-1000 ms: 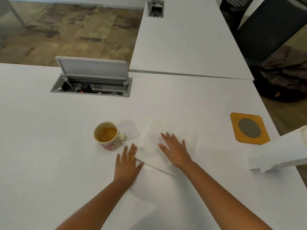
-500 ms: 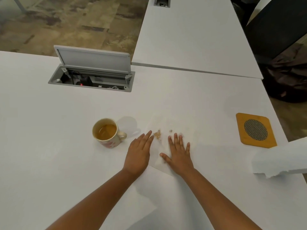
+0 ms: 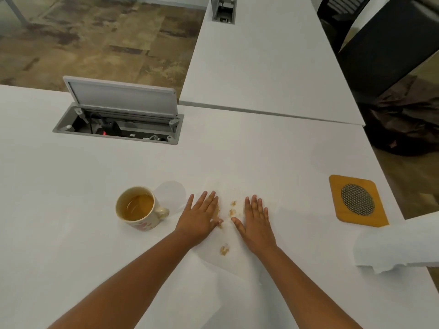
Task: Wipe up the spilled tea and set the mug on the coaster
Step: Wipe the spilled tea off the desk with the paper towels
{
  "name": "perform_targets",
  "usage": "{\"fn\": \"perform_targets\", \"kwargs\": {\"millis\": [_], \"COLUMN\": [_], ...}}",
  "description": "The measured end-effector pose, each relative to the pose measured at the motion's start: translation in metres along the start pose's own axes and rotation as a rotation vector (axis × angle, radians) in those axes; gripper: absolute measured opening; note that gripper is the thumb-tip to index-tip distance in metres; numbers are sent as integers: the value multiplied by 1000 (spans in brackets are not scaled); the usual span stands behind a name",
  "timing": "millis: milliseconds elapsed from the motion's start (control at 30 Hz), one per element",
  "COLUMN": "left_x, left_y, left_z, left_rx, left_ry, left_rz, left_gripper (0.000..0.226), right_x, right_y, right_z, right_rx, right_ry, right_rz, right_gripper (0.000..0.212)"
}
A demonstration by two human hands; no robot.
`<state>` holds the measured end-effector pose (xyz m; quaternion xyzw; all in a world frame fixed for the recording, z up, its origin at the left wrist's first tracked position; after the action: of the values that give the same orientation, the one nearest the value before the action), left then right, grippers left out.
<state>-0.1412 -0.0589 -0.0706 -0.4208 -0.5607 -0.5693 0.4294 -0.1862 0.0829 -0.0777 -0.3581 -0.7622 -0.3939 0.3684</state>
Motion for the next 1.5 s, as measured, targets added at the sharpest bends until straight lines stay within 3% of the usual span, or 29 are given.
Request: {"fn": "perform_targets", "kwargs": {"millis": [300,633,1067,1333,1500], "left_x": [-5,-25,-27,-21,-19], "left_y": [12,48,61,66,72], "left_z": [-23,-37,-38,-33,-30], "left_rx": [71,162,90,111,136], "left_ry": [-54,58,188,156,122], "left_rz": [13,1,-124,-93,-33], "left_gripper": [56,54,100,100,93], "right_x": [-2,-13,-10,-13,-12], "right_y": [-15,-7,14,29,38], "right_z": [-14,-32,-23,-19,-15], "right_rx": [102,196,268,291,264], "right_ry": [-28,-17,27,85,58], "right_rz": [-72,-133,-246,-284,-229], "right_gripper": [71,72,87,112,111]}}
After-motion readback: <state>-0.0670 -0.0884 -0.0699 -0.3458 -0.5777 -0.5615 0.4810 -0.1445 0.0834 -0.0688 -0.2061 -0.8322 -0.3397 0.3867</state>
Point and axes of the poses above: each hand's wrist, its own y-axis away from the middle knuckle, its own x-axis out of the back of the hand, z = x × y, the point moved 10 cm from there along -y, towards the middle knuckle, and after that the axes turned 9 degrees about -y, right-handed, at the moved point
